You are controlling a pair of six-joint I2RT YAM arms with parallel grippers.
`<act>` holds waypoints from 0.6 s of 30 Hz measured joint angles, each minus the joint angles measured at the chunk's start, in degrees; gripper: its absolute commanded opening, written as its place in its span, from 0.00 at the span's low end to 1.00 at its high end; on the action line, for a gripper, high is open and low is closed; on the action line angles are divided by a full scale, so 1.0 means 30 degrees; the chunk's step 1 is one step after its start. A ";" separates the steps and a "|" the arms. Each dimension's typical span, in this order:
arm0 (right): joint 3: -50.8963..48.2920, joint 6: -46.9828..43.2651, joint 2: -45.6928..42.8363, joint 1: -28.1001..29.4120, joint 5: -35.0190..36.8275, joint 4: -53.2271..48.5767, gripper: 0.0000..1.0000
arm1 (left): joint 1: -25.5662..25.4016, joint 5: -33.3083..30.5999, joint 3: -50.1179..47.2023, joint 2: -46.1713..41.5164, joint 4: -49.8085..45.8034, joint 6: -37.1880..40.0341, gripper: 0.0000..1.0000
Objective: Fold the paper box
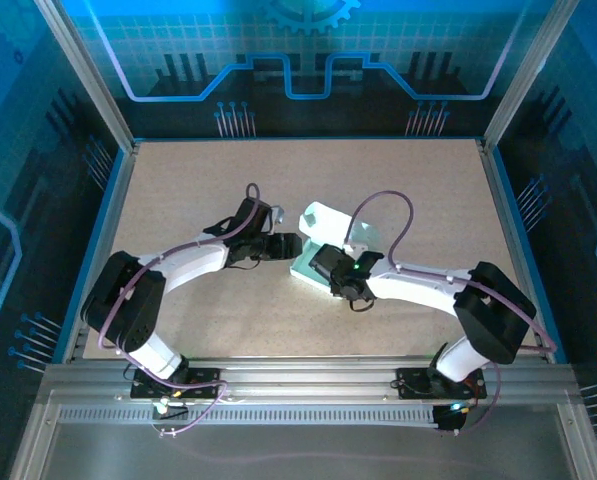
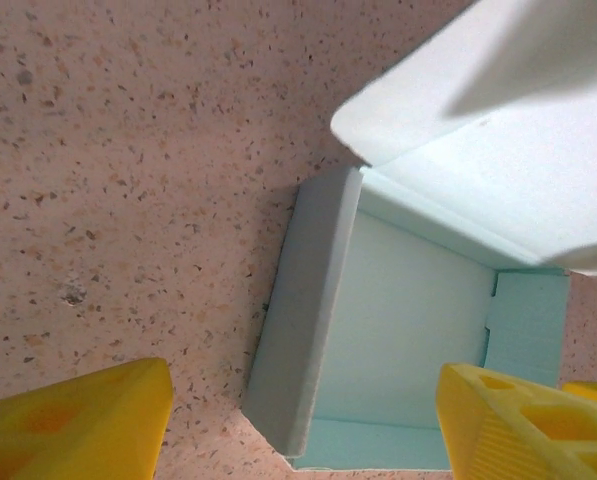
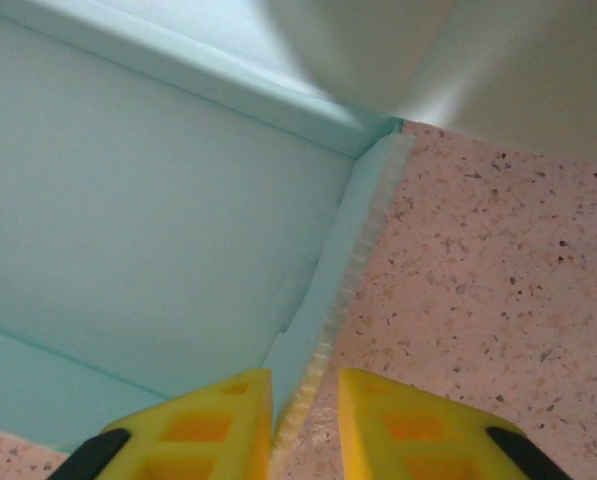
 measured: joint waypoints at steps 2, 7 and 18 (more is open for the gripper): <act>0.0036 -0.0284 0.0219 -0.0182 -0.0109 0.0175 0.23 | 0.0066 -0.0124 -0.0058 -0.0153 0.0066 0.0000 0.71; 0.0372 -0.1719 0.0663 -0.0554 -0.0175 0.0459 0.20 | 0.0146 -0.0284 -0.0270 -0.0270 0.0087 0.0000 0.72; 0.1545 -0.6382 0.1734 -0.2535 -0.0874 0.1297 0.20 | 0.0204 -0.0619 -0.0991 -0.1428 0.0146 -0.0204 0.72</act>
